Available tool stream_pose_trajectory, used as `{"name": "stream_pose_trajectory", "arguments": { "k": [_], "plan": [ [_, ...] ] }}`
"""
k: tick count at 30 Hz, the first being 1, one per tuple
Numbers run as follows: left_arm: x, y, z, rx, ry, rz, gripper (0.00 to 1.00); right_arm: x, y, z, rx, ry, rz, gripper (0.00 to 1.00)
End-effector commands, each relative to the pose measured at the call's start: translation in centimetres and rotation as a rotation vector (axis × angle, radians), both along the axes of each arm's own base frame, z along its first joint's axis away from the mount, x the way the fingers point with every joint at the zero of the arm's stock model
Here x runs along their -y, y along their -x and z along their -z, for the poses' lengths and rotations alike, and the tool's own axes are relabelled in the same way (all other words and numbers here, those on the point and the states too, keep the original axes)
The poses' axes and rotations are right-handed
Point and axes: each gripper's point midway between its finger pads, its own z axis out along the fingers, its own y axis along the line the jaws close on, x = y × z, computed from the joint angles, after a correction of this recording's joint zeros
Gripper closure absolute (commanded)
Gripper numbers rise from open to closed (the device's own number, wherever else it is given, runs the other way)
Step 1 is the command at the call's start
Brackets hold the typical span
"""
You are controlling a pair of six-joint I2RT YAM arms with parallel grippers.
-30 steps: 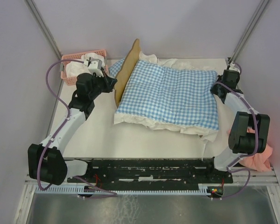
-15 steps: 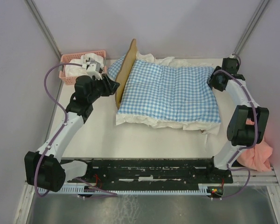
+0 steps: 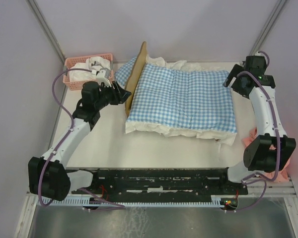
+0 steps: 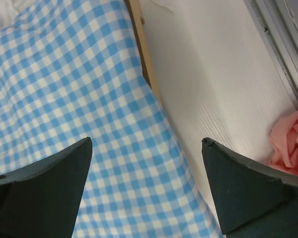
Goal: Set up the pet bed
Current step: Adjust the mattress on the bed frame.
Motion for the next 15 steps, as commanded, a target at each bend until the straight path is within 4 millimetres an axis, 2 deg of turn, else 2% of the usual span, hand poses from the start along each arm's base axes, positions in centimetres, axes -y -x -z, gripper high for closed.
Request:
{"name": "stream_pose_trajectory", "arguments": {
  "k": [1, 5, 8, 11, 15],
  "plan": [
    [3.0, 0.6, -2.8, 0.035, 0.125, 0.138, 0.48, -1.9, 1.8, -5.1, 0.114, 0.002, -0.08, 0.0],
    [4.1, 1.1, -3.0, 0.041, 0.159, 0.171, 0.48, -5.7, 3.0, -7.6, 0.222, -0.006, -0.218, 0.01],
    [5.1, 1.4, -3.1, 0.047, 0.203, 0.194, 0.48, -9.8, 3.8, -9.0, 0.324, -0.008, -0.363, 0.02],
    [6.4, 1.8, -3.2, 0.039, 0.241, 0.227, 0.48, -14.4, 5.0, -9.7, 0.388, -0.023, -0.532, 0.03],
    [7.9, 1.9, -3.1, 0.038, 0.236, 0.25, 0.49, -19.2, 6.7, -9.5, 0.46, -0.033, -0.72, 0.04]
  ]
}}
